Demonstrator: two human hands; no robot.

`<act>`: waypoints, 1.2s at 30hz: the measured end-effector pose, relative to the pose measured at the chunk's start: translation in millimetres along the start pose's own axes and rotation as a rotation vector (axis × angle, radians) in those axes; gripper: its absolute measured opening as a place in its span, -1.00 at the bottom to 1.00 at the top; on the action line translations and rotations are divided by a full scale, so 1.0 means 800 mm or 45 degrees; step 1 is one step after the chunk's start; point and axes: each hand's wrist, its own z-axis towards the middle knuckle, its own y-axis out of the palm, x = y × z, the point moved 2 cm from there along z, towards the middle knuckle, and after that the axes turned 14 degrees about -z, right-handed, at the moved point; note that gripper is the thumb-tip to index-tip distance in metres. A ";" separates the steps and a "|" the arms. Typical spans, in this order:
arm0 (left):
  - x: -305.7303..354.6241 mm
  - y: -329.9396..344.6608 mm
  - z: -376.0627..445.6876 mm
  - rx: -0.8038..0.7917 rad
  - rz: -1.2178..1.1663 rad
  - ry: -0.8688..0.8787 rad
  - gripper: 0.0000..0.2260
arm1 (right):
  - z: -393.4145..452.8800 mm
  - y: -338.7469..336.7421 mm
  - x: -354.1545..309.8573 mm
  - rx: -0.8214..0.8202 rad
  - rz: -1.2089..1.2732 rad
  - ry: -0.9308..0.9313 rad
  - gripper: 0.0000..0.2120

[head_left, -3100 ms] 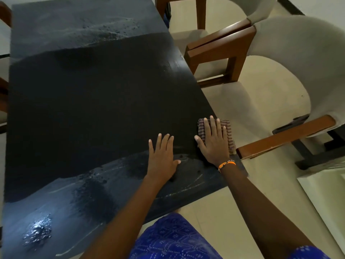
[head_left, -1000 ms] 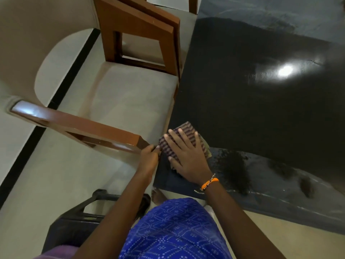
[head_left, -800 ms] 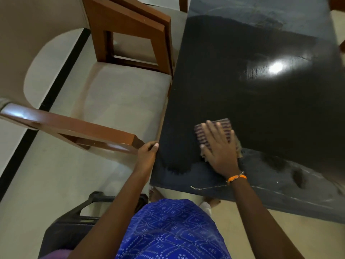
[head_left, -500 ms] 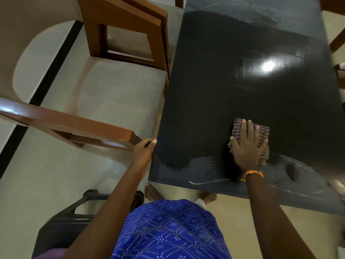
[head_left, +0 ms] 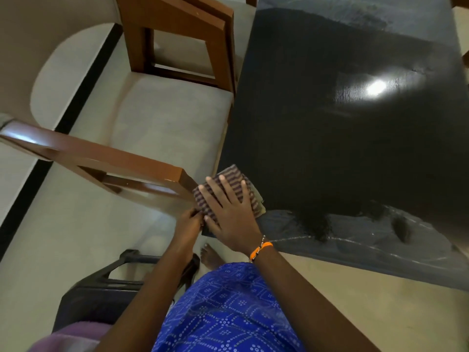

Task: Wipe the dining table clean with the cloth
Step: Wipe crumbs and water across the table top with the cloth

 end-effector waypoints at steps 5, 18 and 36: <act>-0.007 -0.010 -0.014 -0.020 -0.073 -0.004 -0.86 | -0.033 0.002 0.051 0.064 -0.015 -0.045 -0.38; -0.005 -0.015 -0.024 -0.131 0.016 0.002 -0.83 | -0.159 0.005 0.236 -0.002 -0.046 1.088 -0.34; -0.045 -0.040 -0.052 -0.105 -0.406 -0.207 -0.72 | -0.053 0.005 -0.057 -0.045 -0.057 -0.009 -0.38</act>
